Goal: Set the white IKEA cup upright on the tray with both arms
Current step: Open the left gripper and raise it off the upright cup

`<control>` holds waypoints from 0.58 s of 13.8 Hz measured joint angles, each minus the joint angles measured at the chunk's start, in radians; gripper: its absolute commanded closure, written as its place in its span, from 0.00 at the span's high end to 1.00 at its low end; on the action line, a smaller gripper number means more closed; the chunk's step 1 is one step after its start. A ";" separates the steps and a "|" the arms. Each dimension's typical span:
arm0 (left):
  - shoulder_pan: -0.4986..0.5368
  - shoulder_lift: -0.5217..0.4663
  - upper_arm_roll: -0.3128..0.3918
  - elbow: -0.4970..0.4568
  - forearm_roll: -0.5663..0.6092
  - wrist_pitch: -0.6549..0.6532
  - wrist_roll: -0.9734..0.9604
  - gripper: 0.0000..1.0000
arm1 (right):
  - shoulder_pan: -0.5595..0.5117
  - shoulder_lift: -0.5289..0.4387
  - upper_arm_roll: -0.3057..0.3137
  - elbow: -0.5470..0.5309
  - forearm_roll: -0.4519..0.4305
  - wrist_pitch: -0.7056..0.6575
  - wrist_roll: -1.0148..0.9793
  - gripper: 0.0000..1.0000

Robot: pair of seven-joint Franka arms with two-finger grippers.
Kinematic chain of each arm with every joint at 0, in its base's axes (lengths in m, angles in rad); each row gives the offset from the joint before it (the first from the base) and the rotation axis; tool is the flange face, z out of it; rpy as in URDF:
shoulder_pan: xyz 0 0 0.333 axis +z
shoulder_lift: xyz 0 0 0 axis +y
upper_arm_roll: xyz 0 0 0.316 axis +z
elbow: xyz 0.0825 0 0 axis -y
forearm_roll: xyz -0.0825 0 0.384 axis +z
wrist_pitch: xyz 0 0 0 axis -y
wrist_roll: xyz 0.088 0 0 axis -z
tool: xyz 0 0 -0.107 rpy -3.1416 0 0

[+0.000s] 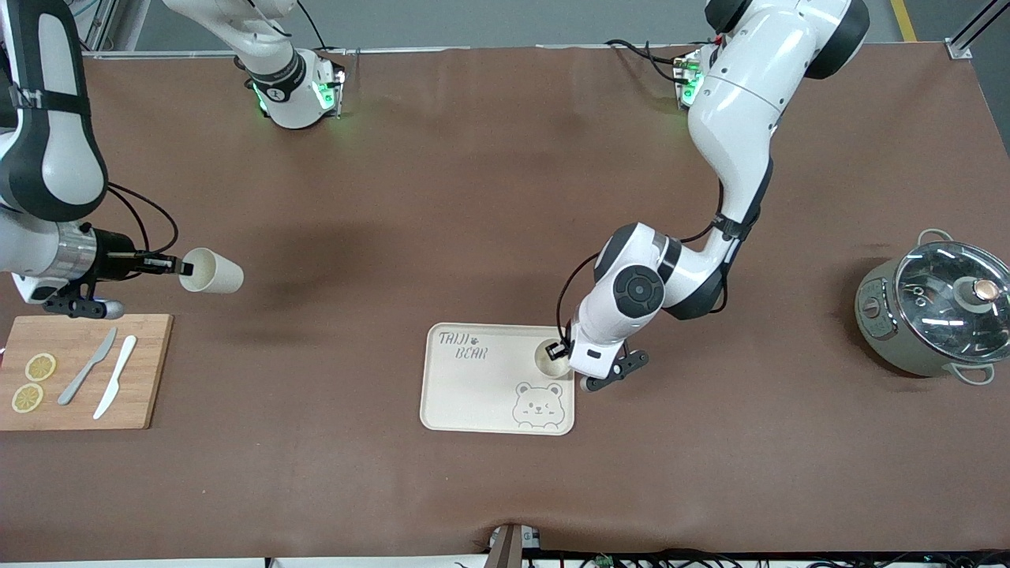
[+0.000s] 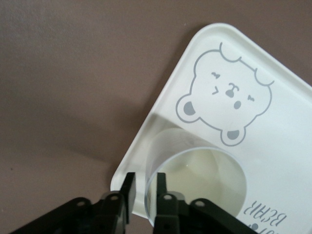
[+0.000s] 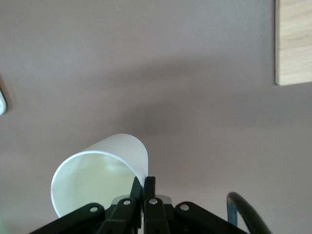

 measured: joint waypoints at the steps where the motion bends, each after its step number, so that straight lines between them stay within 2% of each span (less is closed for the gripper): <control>1: 0.002 -0.002 0.003 0.010 0.013 0.000 0.003 1.00 | 0.012 0.000 0.003 0.016 0.000 0.000 0.036 0.00; 4: 0.016 -0.048 0.009 0.034 0.022 -0.038 0.017 1.00 | 0.073 0.000 0.008 0.080 0.000 -0.038 0.206 0.00; 8: 0.063 -0.195 0.013 0.046 0.034 -0.264 0.085 1.00 | 0.184 0.004 0.012 0.151 0.001 -0.064 0.475 0.00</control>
